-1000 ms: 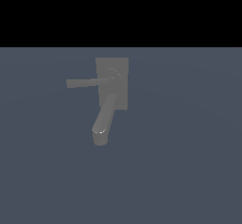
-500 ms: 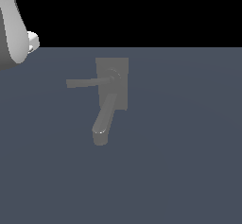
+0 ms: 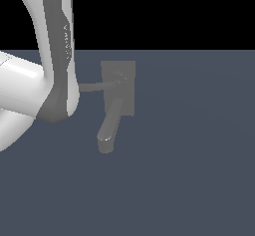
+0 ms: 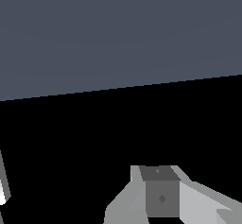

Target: Turn on the faucet by rotating a designated handle.

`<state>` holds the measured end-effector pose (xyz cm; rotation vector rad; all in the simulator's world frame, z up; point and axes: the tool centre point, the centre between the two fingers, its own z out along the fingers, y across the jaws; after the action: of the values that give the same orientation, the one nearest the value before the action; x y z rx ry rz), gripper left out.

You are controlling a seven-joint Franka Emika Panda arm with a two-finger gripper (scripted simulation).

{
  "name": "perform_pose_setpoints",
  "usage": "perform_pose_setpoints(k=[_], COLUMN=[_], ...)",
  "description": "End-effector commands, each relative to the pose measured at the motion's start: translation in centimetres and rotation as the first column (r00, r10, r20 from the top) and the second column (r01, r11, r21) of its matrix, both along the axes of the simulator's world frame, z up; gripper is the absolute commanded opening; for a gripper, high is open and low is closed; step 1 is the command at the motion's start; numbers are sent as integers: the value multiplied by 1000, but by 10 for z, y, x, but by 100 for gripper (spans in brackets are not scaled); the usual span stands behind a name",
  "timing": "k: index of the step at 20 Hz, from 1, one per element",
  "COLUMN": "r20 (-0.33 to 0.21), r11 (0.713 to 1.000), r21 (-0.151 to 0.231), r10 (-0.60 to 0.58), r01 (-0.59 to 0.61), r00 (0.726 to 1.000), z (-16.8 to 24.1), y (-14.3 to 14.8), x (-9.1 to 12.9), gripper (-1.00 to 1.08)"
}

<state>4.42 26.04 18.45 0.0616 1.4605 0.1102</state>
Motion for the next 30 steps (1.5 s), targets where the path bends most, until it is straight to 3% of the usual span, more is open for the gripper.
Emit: perform_pose_setpoints(k=[1, 9, 14, 22, 30], r20=[-42, -107, -102, -107, -107], r11=[999, 996, 996, 989, 989], r21=[-27, -66, -66, -89, -90], r10=[-22, -62, -66, -128, -129], r01=[21, 55, 60, 119, 120], r00=[999, 992, 993, 986, 986], z=[-26, -66, -63, -64, -51], y=[-17, -46, -48, -86, -86], x=[1, -1, -1, -2, -2], gripper=[-100, -100, -100, -100, -100])
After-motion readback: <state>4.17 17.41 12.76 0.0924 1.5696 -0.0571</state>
